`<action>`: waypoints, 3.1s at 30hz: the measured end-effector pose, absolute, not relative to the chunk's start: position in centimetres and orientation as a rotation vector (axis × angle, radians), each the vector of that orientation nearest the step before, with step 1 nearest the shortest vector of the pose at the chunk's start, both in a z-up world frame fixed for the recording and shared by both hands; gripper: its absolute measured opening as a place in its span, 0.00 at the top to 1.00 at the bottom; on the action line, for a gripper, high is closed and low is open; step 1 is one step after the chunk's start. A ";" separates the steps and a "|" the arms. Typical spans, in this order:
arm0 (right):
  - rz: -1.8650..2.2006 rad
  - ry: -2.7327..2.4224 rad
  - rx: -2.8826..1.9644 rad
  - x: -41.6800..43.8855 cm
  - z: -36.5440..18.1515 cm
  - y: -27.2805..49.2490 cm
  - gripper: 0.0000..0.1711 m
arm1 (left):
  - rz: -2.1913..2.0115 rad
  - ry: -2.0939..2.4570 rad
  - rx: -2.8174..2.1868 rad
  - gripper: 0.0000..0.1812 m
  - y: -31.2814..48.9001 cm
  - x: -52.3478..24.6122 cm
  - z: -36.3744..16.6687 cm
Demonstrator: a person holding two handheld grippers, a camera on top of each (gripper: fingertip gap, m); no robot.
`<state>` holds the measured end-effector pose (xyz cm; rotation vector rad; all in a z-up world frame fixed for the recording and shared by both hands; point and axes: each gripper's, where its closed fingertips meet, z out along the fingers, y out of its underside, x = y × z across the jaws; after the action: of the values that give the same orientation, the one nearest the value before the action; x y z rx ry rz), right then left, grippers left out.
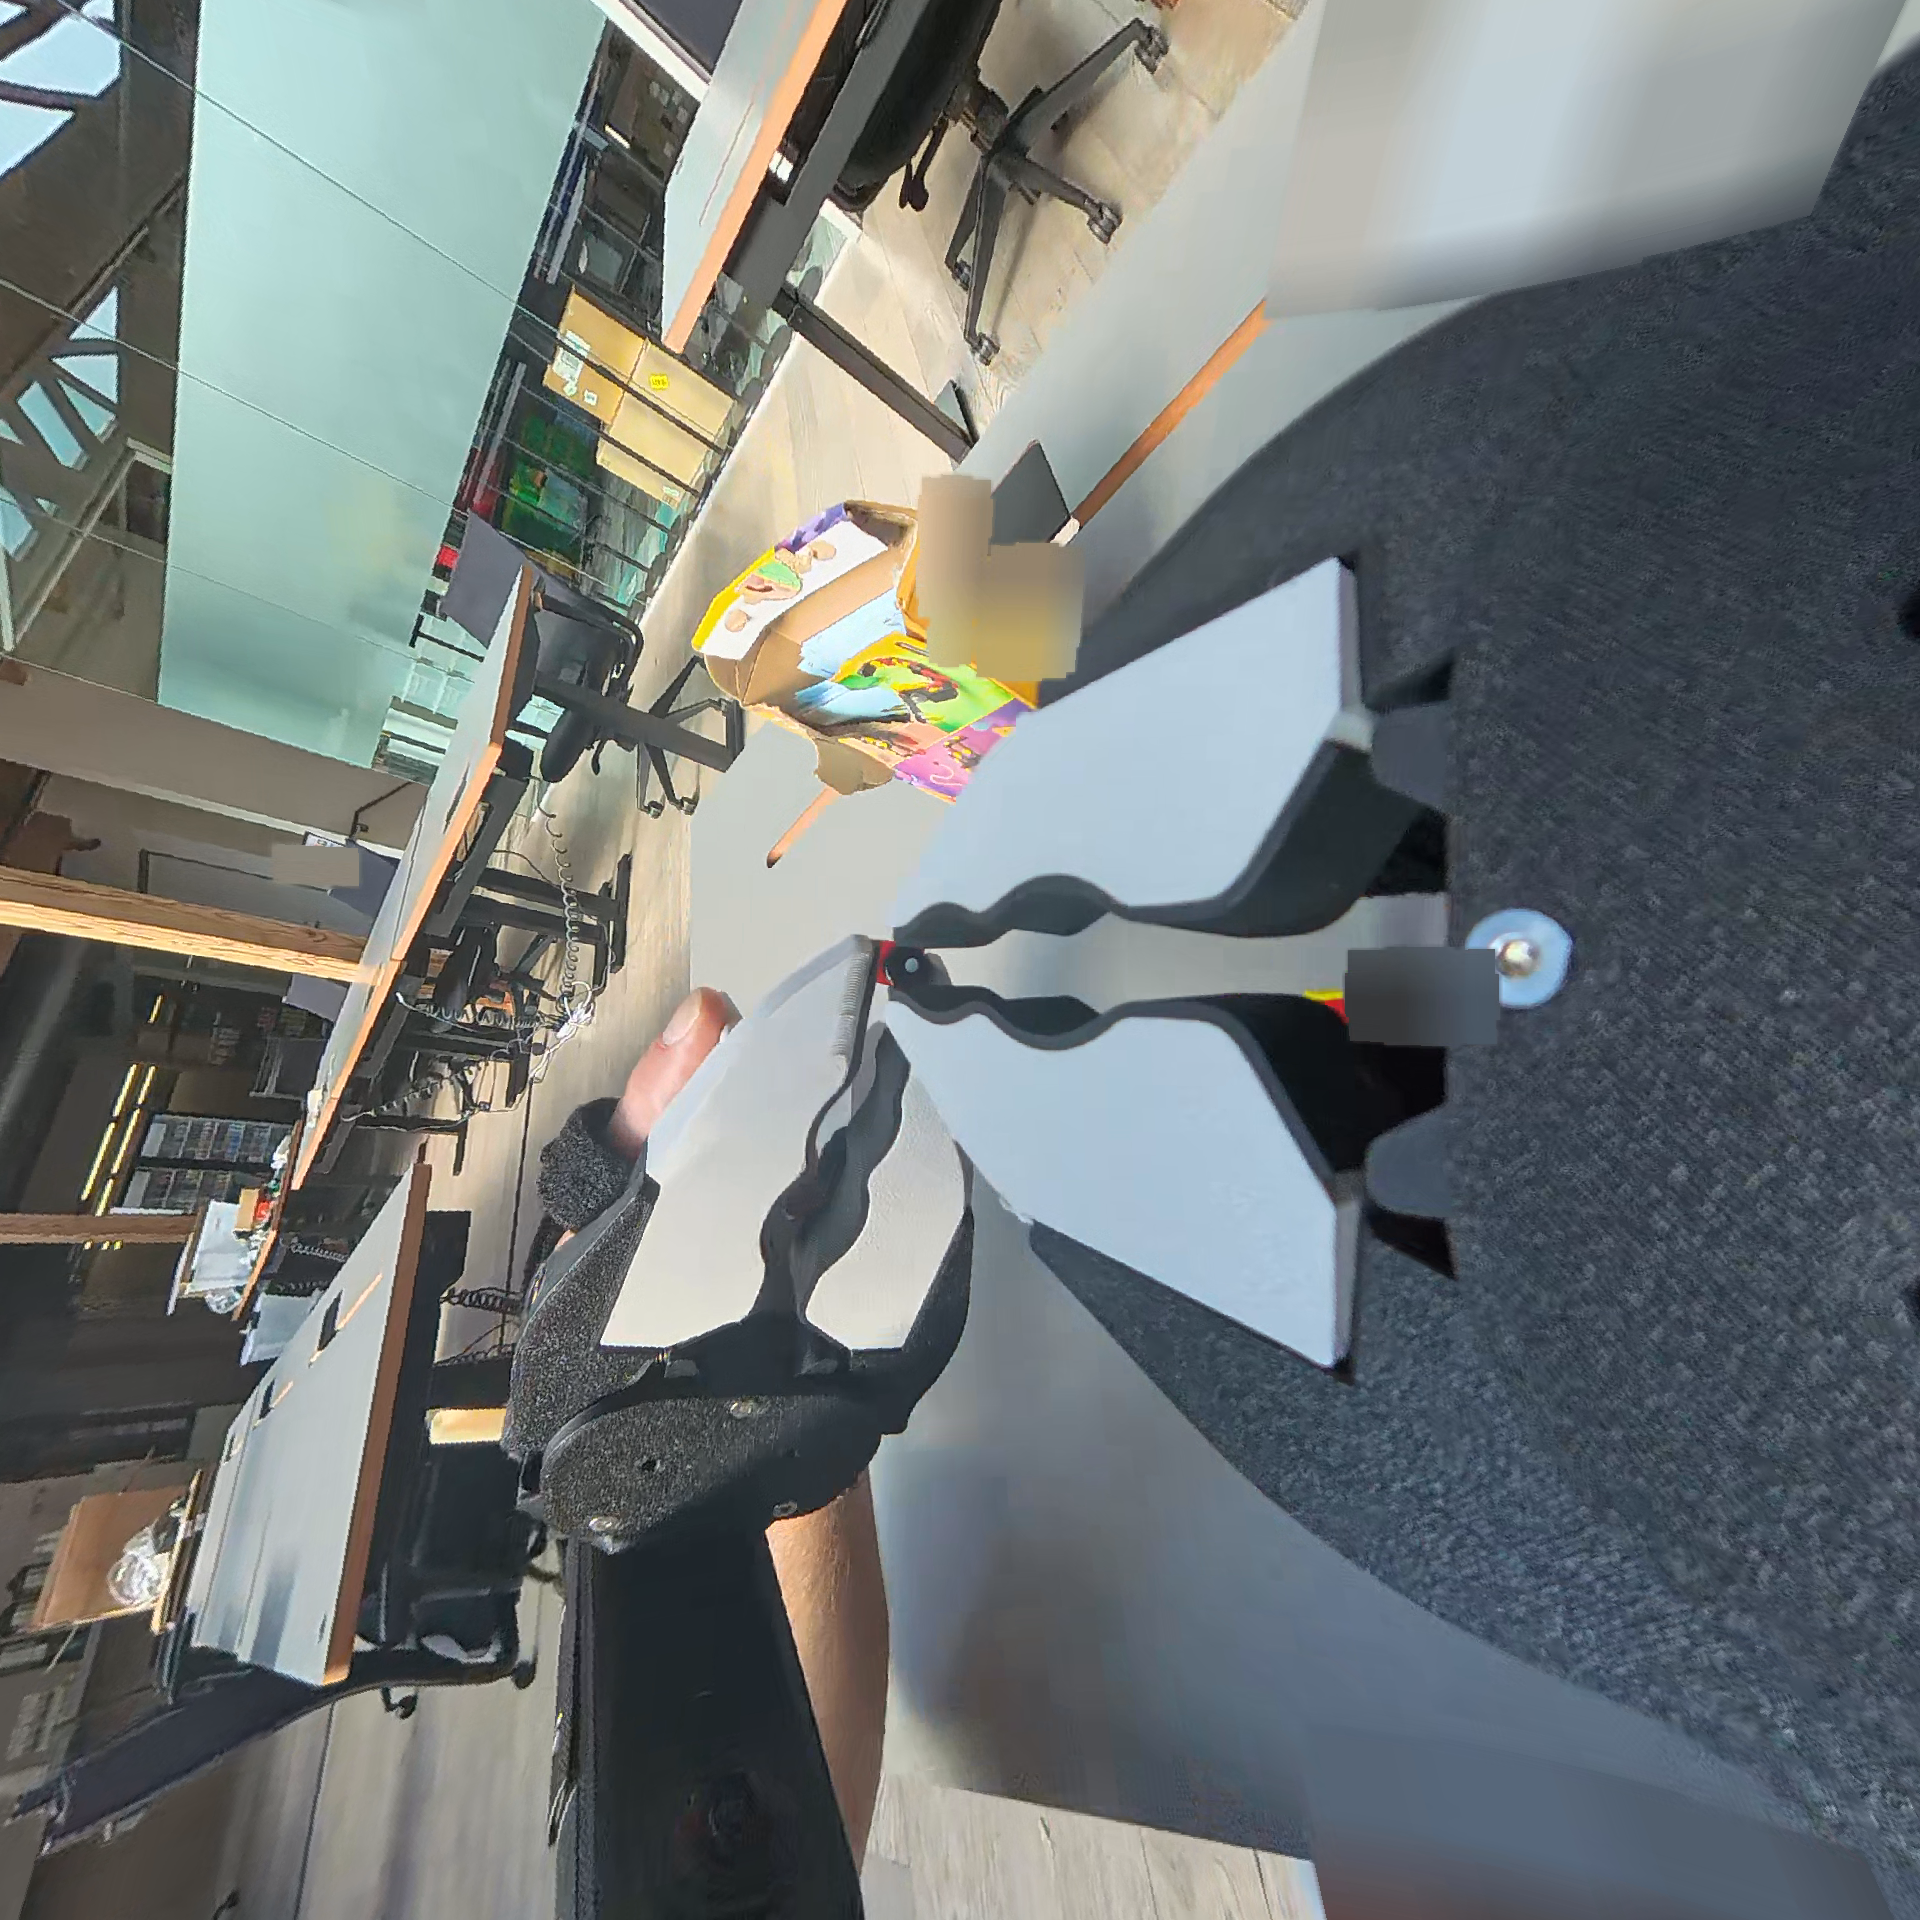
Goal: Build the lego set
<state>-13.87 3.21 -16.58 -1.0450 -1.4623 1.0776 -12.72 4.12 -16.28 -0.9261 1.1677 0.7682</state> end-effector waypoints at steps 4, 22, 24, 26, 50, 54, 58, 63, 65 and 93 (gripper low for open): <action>0.969 -1.451 -1.021 -14.2 -16.9 4.6 0.96 | 0.631 1.112 -0.978 0.96 5.5 -13.0 -16.8; 0.861 -1.609 -1.433 -8.8 -22.2 15.9 0.96 | 0.048 1.172 -1.406 0.96 13.5 -12.1 -22.1; 0.846 -1.679 -1.461 -9.0 -23.2 16.2 0.96 | -0.046 1.254 -1.477 0.96 15.1 -11.6 -23.2; 0.750 -1.750 -1.505 -9.5 -25.0 17.2 0.96 | -0.181 1.337 -1.583 0.96 16.4 -11.2 -25.1; 0.800 -1.854 -1.407 -10.9 -26.1 17.7 0.88 | -0.294 1.441 -1.555 0.99 17.5 -10.7 -26.5; 0.726 -1.838 -1.415 -10.8 -26.0 18.2 0.87 | -0.313 1.372 -1.565 0.99 17.5 -11.2 -25.5; 0.897 -1.750 -1.339 -9.2 -22.4 14.2 0.86 | -0.234 1.254 -1.617 0.95 14.1 -13.8 -24.2; 0.988 -1.783 -1.250 -6.0 -23.6 5.2 0.85 | -0.490 1.197 -1.618 0.83 4.8 -13.4 -26.3; 0.908 -1.752 -1.278 -6.4 -25.5 4.5 0.84 | -0.515 1.185 -1.658 0.76 4.1 -12.8 -28.4; 0.746 -1.691 -1.062 -10.1 -29.4 3.0 0.91 | -0.842 1.303 -1.674 0.82 2.6 -9.4 -32.6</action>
<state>-10.11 2.96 -29.43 -1.0620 -1.6909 0.7464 -9.38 2.57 -32.60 -1.6740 1.3032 -0.8416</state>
